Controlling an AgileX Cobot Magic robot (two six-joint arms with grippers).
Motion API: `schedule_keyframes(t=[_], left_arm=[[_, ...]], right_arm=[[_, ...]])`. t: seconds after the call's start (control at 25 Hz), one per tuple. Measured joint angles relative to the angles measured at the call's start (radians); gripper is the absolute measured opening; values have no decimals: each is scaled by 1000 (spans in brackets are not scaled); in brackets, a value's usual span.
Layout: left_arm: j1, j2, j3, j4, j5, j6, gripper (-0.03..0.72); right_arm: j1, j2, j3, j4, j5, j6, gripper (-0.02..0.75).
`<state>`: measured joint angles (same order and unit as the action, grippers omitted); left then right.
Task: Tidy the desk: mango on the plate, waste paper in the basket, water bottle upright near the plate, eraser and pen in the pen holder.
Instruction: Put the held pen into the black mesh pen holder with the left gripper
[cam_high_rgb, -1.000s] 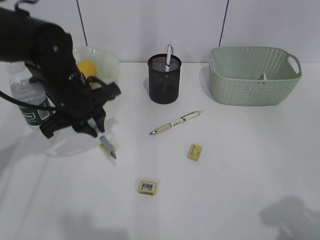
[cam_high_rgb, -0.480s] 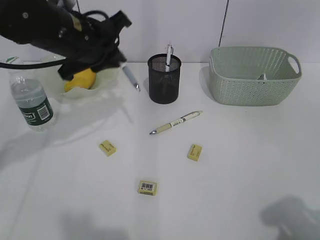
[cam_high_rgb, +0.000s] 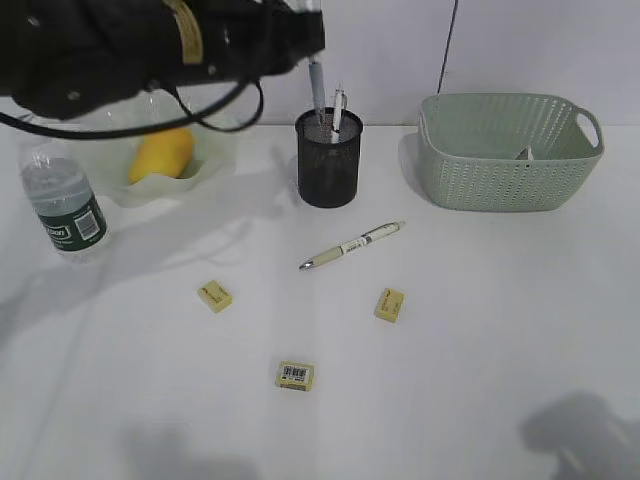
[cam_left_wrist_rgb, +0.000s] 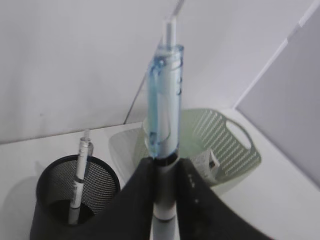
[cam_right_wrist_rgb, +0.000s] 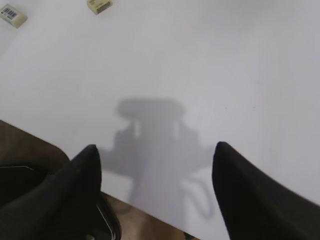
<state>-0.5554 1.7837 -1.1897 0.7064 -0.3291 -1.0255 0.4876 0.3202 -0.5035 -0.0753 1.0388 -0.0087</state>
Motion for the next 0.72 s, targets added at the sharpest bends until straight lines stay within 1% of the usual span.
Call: schedule_keyframes(t=[0.12, 0.2, 0.28, 0.44, 0.52, 0.72], left_arm=[[6, 63, -14, 9, -48, 89, 96], [7, 101, -26, -4, -71, 150, 96], [10, 130, -35, -40, -99, 219, 96], [28, 179, -57, -174, -169, 377, 96], [44, 198, -70, -219, -196, 414, 96], [80, 250, -100, -249, -287, 435, 96]], right_arm=[[0, 0, 0, 0, 0, 0, 549], [0, 0, 0, 0, 0, 0, 549], [0, 0, 0, 0, 0, 0, 549], [0, 0, 0, 0, 0, 0, 551], [0, 0, 0, 0, 0, 0, 551], [0, 0, 0, 0, 0, 0, 551]])
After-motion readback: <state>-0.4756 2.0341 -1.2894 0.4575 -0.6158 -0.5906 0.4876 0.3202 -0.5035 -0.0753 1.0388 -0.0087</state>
